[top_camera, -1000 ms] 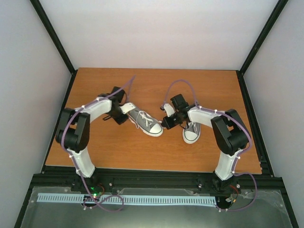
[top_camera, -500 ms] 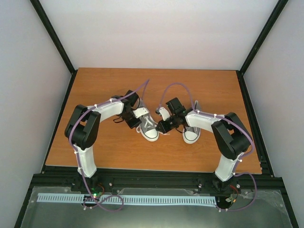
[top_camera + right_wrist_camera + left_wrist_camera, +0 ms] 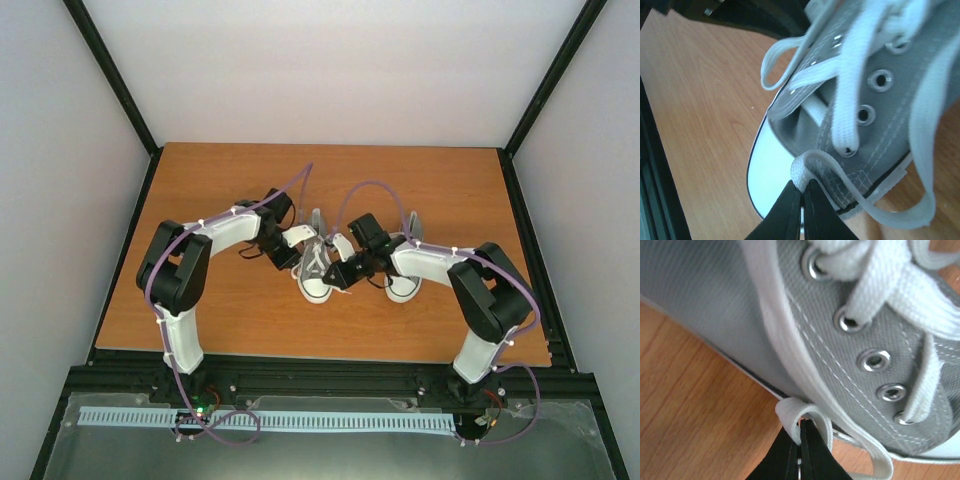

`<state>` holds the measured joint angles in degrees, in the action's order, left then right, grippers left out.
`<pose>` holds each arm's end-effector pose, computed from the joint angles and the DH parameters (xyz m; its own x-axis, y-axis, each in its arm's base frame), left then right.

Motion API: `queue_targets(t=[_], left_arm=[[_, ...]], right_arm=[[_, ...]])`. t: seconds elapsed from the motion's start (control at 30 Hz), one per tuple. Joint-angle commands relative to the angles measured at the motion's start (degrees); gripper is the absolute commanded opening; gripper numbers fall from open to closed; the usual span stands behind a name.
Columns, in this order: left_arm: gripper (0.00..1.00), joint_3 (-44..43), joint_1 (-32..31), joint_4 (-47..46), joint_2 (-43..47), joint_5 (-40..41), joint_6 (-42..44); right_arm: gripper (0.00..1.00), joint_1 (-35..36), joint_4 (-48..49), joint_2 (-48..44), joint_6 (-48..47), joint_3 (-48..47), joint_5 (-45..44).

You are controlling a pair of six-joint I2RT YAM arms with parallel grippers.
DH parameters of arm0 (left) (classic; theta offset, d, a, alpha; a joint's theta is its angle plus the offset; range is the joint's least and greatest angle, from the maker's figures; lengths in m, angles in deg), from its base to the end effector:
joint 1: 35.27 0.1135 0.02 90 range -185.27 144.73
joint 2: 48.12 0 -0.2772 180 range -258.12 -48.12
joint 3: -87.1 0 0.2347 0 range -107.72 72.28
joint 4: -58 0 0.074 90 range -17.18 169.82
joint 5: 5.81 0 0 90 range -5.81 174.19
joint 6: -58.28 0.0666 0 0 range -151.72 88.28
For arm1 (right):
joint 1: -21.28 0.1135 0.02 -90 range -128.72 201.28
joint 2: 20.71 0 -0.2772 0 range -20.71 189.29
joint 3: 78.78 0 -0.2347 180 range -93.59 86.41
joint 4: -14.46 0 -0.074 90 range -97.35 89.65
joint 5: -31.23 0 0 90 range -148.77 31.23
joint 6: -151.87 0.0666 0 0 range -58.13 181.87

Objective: Tie the shoes
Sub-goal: Adjust the shoe at the center of the board, then wrap the shoelace around the shoelace.

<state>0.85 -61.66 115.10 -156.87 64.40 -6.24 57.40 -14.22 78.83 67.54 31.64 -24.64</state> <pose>0.3040 -0.1760 0.1518 -0.5919 0.7456 -0.3062 0.8060 0.5483 -0.2230 0.2498 0.2285 0.1594 -0.7579 -0.4518 -0.4705 -0.6521 0.5438 0.5282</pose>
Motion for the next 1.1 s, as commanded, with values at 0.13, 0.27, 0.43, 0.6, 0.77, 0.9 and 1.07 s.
queue_targets(t=[0.13,0.27,0.43,0.6,0.77,0.9,1.07], left_arm=[[0.01,-0.82,-0.77,3.51,3.45,-0.86,1.19],[0.01,-2.92,2.25,7.52,8.35,2.94,0.94],[0.01,-10.13,8.29,13.0,16.03,2.9,1.42],[0.01,-16.34,8.56,18.75,18.61,-4.73,3.2],[0.01,-22.11,8.55,20.33,19.04,-8.28,2.07],[0.01,-24.72,8.55,20.04,18.81,-10.03,0.91],[0.01,-25.16,8.55,19.64,19.27,-11.21,0.38]], right_arm=[[0.03,1.01,-2.48,-4.01,-1.54,1.57,-3.86],[0.03,-2.23,-6.69,-8.26,-2.86,1.96,-7.84],[0.15,-6.15,-12.22,-11.77,-5.14,2.96,-13.34],[0.46,-5.93,-14.12,-13.9,-12.88,-1.15,-13.2],[0.56,-4.44,-3.51,-14.08,-20.16,-5.35,-7.44],[0.59,-1.68,6.68,-8.44,-26.98,-8.97,-2.07],[0.57,-1.15,16.09,-0.47,-28.55,-10.94,0.85]])
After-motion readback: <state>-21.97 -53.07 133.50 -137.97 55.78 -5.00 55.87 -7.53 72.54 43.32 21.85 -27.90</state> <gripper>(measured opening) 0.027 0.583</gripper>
